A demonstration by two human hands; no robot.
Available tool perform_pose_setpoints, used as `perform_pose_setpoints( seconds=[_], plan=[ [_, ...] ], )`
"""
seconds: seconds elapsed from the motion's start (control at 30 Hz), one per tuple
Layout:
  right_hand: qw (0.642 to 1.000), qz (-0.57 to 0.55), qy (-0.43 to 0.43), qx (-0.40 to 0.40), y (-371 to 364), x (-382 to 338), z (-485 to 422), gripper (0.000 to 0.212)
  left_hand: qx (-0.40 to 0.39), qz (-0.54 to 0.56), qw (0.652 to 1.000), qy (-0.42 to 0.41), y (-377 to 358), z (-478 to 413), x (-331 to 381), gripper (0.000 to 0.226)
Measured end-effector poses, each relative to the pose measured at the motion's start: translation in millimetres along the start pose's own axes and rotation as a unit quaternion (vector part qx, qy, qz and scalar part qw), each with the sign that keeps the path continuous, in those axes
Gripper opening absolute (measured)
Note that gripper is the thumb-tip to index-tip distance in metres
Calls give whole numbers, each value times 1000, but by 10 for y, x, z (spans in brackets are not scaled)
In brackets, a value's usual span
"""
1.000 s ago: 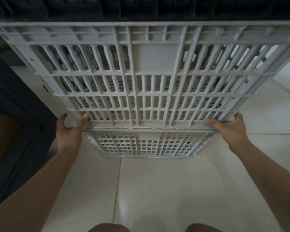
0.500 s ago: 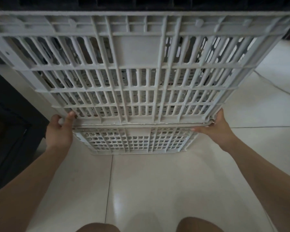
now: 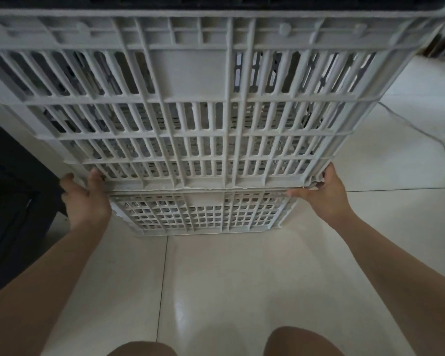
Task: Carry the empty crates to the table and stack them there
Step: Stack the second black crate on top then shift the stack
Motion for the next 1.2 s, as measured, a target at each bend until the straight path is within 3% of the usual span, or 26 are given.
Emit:
perform_pose_setpoints(
  seconds=[0.23,0.33,0.43,0.5,0.63,0.9,1.2],
  plan=[
    [999,16,11,-30,-11,48,-25,79,31,12,999,-3,-31,29,-1,68],
    [995,-39,-20,-95,-18,10,-65,88,34,33,999,13,-42,15,-27,73],
    [968,-198,-92,-121,52,-41,-58,64,41,21,999,24,-46,27,-32,76],
    [965,-233,-95,-71,107,-9,-59,54,36,4,999,17,-49,32,-15,72],
    [975,-197,-93,33,104,59,-57,89,36,-13,999,15,-49,20,13,64],
    [988,-127,-74,40,162,41,-137,85,67,-4,998,9,-65,24,-1,63],
    [991,-111,-80,0,139,47,-198,100,65,-2,998,-19,-77,-11,-42,56]
  ],
)
Point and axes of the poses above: each hand's wrist, its own z-axis away from the middle knuckle, its own y-axis out of the back of the hand, x = y × z, the point moved 4 cm from there along -z, towards the middle knuckle, and after that the axes turned 15 degrees about y, right-handed, at the moved point
